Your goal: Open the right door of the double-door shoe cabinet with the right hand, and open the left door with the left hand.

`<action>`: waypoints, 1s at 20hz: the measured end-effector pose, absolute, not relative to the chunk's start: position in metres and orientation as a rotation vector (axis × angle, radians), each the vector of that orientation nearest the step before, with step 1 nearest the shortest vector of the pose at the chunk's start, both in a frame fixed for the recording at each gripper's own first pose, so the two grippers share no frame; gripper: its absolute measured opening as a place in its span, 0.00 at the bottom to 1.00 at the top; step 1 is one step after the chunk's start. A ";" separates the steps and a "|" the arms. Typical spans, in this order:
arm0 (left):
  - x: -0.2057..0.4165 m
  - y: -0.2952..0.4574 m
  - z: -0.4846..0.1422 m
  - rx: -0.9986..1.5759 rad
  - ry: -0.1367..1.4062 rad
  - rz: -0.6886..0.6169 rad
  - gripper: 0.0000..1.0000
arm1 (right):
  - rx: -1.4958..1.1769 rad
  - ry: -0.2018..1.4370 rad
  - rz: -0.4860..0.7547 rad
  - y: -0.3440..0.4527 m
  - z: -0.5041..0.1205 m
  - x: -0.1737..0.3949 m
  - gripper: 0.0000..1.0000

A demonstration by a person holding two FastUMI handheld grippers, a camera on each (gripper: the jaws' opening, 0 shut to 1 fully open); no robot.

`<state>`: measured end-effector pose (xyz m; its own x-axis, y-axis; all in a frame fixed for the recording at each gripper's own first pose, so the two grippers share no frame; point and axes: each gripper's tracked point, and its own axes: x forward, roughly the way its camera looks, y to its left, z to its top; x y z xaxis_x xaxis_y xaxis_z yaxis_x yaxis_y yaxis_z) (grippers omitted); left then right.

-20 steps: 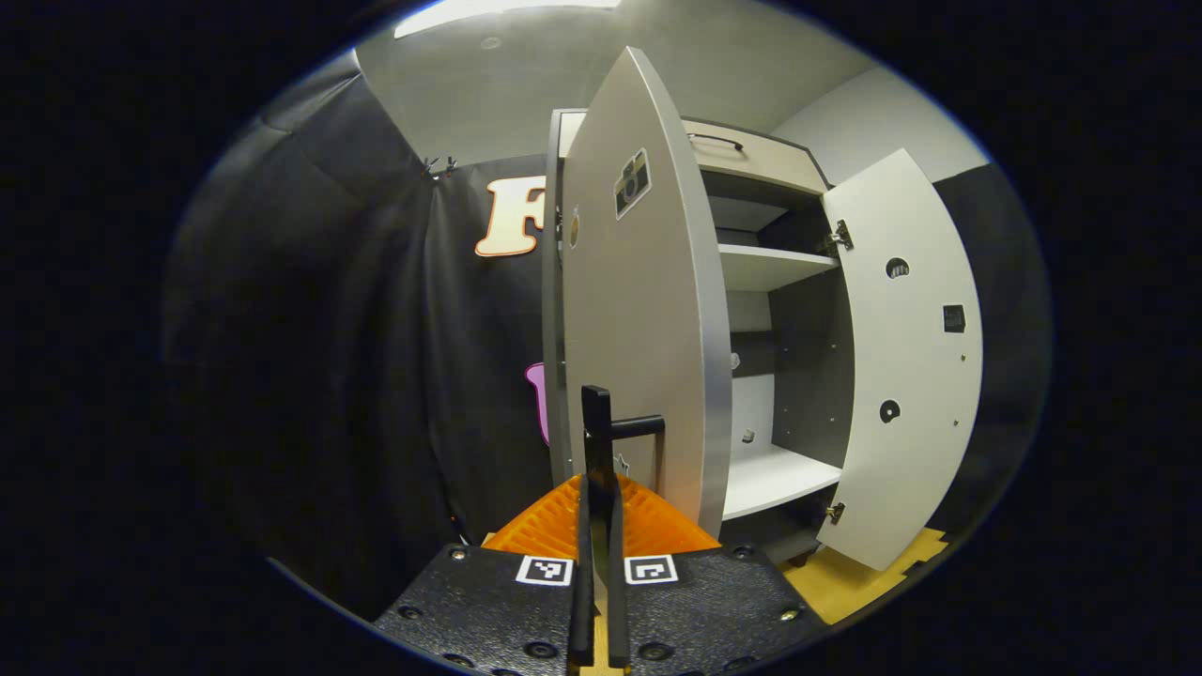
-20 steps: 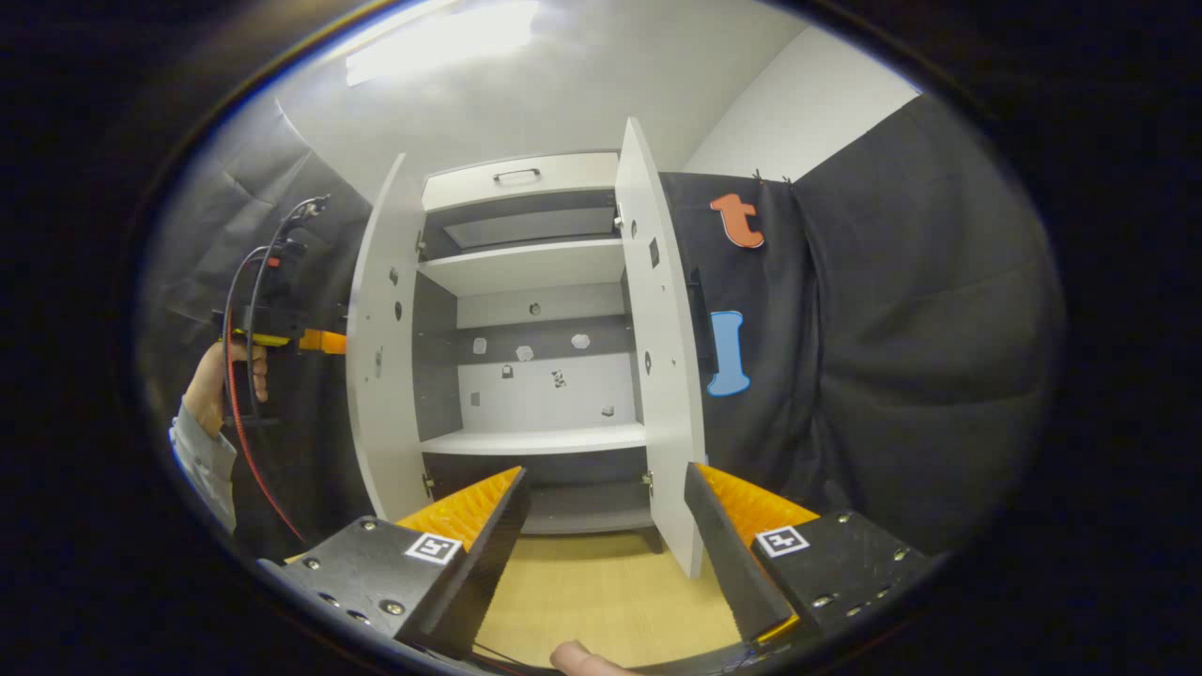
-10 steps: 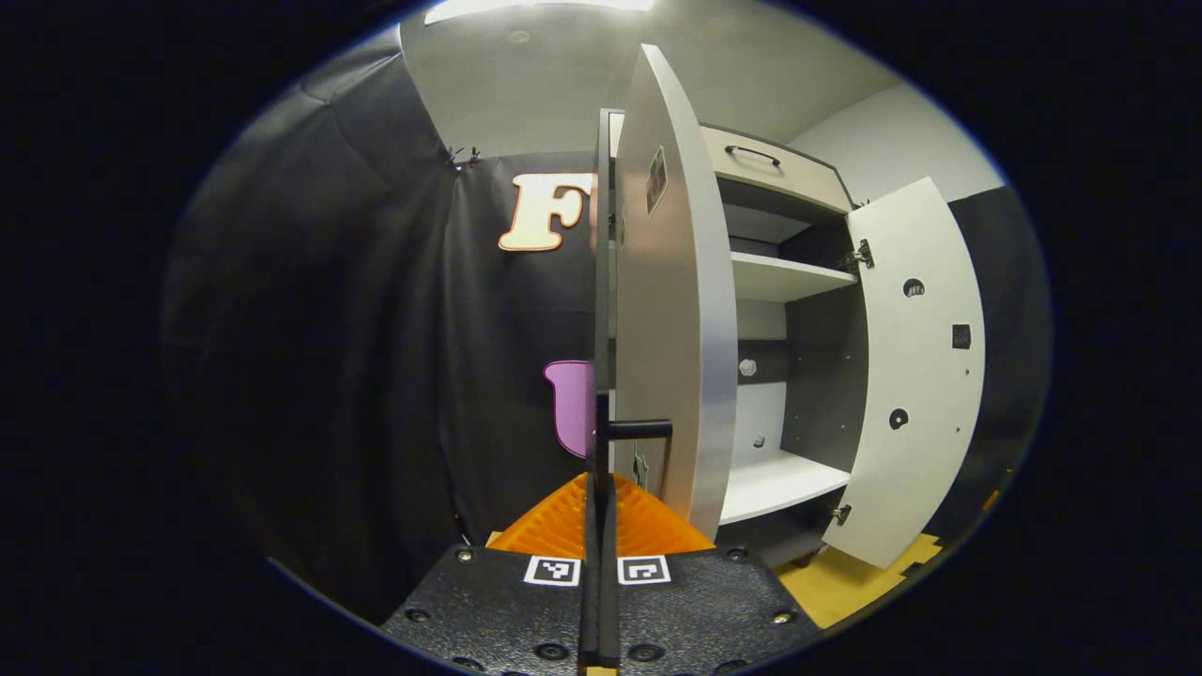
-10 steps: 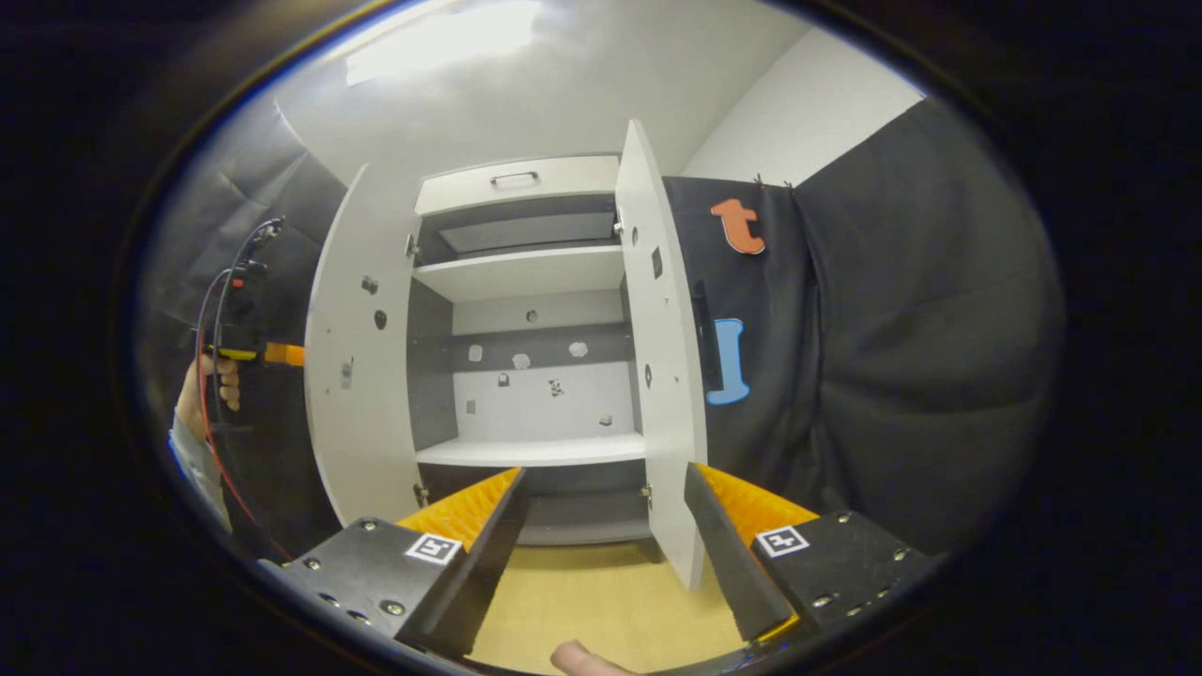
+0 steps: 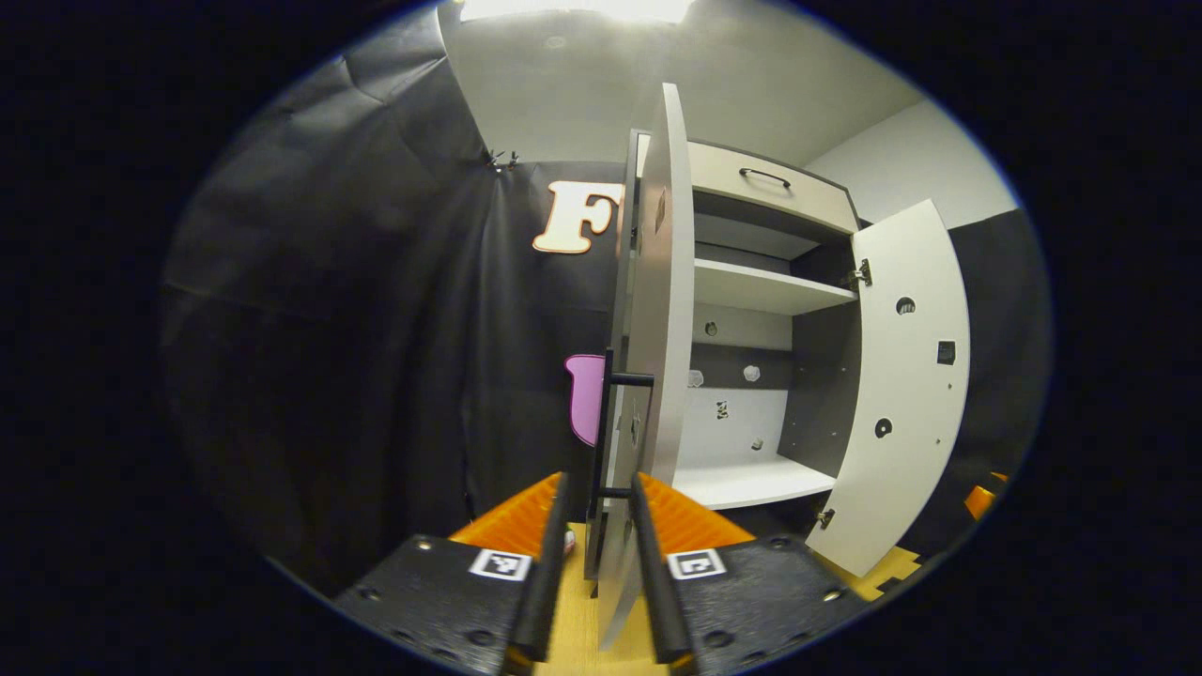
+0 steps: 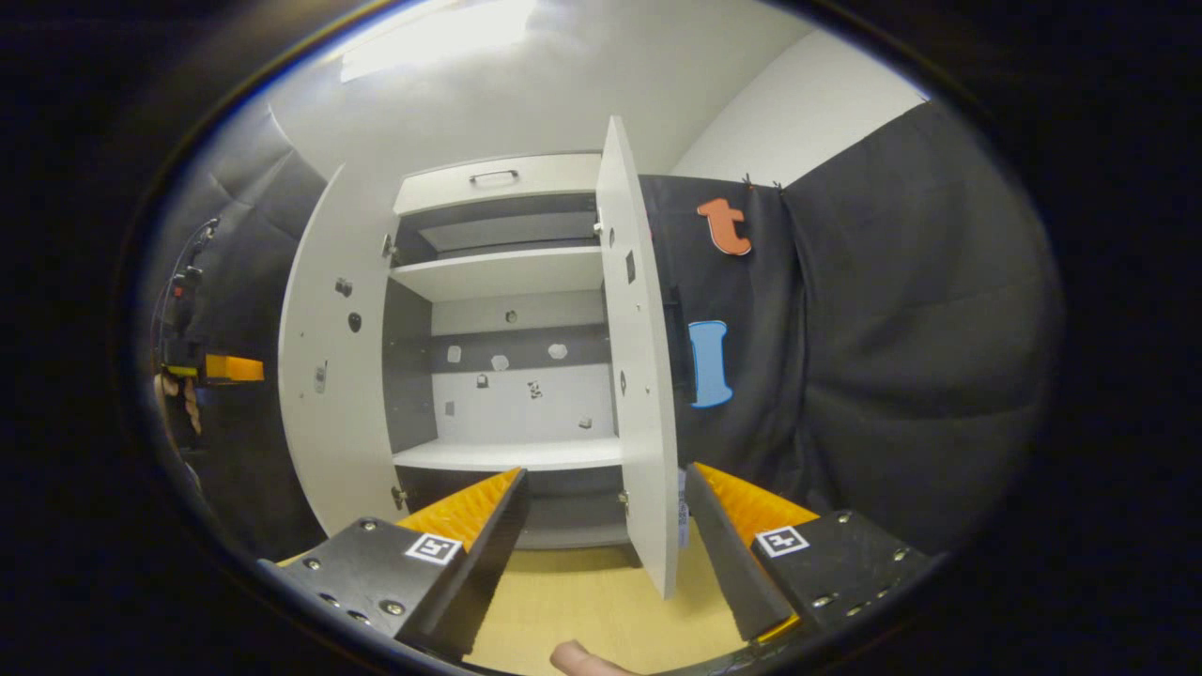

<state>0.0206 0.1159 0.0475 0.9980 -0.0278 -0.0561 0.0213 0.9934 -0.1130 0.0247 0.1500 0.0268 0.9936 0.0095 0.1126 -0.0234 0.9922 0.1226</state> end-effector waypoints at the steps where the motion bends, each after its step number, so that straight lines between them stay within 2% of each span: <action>1: 0.015 0.115 0.044 -0.103 0.056 -0.012 0.60 | 0.121 -0.114 0.020 0.154 0.028 0.025 1.00; 3: 0.002 0.109 0.043 -0.086 0.045 0.004 0.93 | 0.113 -0.117 0.031 0.160 0.028 0.023 0.98; 4: -0.006 0.101 0.037 -0.089 0.051 -0.004 0.99 | 0.111 -0.118 0.035 0.165 0.029 0.022 0.98; 6: -0.020 0.088 0.027 -0.084 0.074 -0.012 0.97 | 0.102 -0.117 0.049 0.173 0.029 0.021 0.98; 10: -0.044 0.056 0.032 -0.070 0.022 -0.037 0.96 | 0.083 -0.108 0.068 0.188 0.026 0.021 1.00; 12: -0.054 0.048 0.033 -0.022 -0.009 -0.011 0.96 | 0.080 -0.103 0.076 0.194 0.024 0.020 0.98; 13: -0.059 0.047 0.033 -0.002 -0.026 0.022 0.92 | 0.081 -0.100 0.081 0.196 0.023 0.018 0.98; 14: -0.065 0.042 0.037 0.008 -0.053 0.035 0.96 | 0.082 -0.100 0.087 0.198 0.023 0.018 0.98; 16: -0.075 0.024 0.028 0.013 -0.061 0.028 0.96 | 0.084 -0.102 0.098 0.202 0.022 0.015 0.98; 17: -0.078 0.015 0.021 0.003 -0.054 0.017 0.93 | 0.084 -0.100 0.099 0.203 0.022 0.014 0.98; 18: -0.080 0.008 0.013 -0.009 -0.045 0.012 0.96 | 0.086 -0.098 0.101 0.203 0.019 0.013 0.98; 20: -0.084 -0.003 -0.007 -0.031 -0.012 0.002 0.96 | 0.082 -0.088 0.102 0.204 0.013 0.011 0.98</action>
